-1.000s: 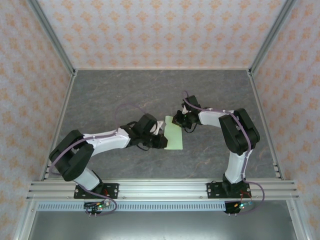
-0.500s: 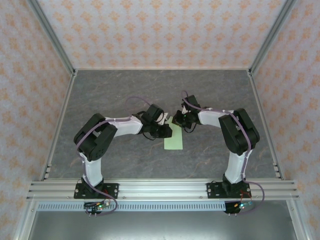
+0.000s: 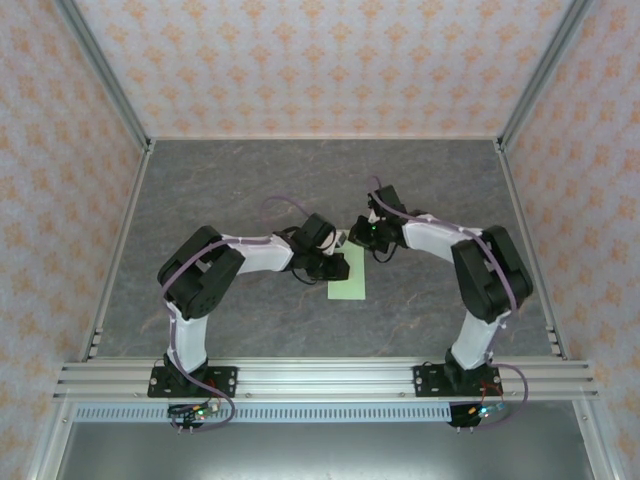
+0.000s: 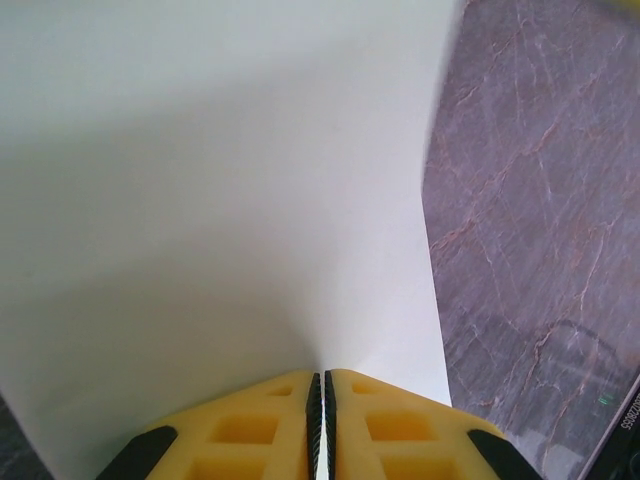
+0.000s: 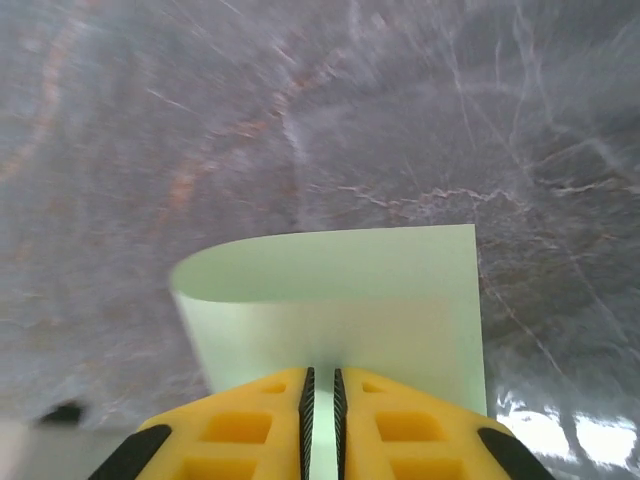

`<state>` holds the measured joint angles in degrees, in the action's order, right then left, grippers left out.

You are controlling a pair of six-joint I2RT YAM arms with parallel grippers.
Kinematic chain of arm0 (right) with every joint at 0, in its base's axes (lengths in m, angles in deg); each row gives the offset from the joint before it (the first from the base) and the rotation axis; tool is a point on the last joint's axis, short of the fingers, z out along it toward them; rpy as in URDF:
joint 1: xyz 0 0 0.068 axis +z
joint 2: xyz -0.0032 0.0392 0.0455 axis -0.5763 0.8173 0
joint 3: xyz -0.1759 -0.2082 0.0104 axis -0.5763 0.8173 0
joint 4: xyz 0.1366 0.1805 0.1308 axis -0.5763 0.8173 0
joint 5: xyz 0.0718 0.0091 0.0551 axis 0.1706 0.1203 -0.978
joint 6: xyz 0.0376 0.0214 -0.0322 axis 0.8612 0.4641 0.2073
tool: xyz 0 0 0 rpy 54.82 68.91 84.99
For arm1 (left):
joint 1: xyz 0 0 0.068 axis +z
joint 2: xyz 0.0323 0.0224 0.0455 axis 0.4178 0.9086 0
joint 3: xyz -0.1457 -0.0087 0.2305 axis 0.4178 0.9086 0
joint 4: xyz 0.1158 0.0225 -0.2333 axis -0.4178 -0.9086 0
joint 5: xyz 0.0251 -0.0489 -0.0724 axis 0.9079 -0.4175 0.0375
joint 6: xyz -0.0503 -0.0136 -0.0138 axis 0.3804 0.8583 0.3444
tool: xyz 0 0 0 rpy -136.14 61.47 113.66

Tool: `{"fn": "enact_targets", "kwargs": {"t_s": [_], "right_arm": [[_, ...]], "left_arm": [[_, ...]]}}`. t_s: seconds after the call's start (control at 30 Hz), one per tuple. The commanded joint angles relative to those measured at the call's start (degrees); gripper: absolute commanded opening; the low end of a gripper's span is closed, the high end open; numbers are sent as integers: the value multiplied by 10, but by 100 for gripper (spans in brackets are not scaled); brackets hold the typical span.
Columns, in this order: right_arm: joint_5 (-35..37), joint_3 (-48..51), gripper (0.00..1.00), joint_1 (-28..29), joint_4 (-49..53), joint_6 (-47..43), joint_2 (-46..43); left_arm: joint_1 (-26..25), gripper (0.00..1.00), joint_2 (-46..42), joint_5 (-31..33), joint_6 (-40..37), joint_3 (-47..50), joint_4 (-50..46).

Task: Fold a paper plane with a square sheet of paper (fold left side to right side)
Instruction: Hold the square sheet of paper at the center of the table.

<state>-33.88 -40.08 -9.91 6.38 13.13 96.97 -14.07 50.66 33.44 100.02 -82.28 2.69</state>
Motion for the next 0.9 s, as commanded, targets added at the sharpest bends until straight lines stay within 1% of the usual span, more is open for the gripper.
{"fn": "enact_targets", "kwargs": {"t_s": [0.0, 0.1, 0.17, 0.23, 0.33, 0.43, 0.53, 0.63, 0.77, 0.87], "right_arm": [[53, -3, 19, 2, 45, -23, -79], [51, 48, 18, 2, 51, -16, -141], [39, 99, 17, 11, 39, 2, -181], [31, 147, 15, 22, 20, 27, -212], [21, 217, 14, 45, -35, 74, -241], [13, 249, 13, 63, -74, 100, -233], [14, 256, 13, 72, -91, 104, -208], [18, 258, 13, 72, -98, 104, -181], [1, 252, 13, 78, -106, 102, -140], [8, 248, 13, 81, -90, 96, -124]], "left_arm": [[-9, 15, 6, 42, 8, 27, -33], [-10, 15, 6, 41, 13, 29, -25], [-10, 15, 6, 44, 15, 26, -26], [-11, 14, 6, 45, 15, 23, -29], [-13, 14, 6, 45, 18, 22, -26], [-15, 14, 7, 47, 19, 21, -26], [-17, 14, 7, 48, 19, 19, -27], [-17, 14, 7, 49, 19, 17, -29], [-17, 14, 5, 51, 16, 14, -36], [-16, 14, 6, 50, 14, 8, -40]]}}
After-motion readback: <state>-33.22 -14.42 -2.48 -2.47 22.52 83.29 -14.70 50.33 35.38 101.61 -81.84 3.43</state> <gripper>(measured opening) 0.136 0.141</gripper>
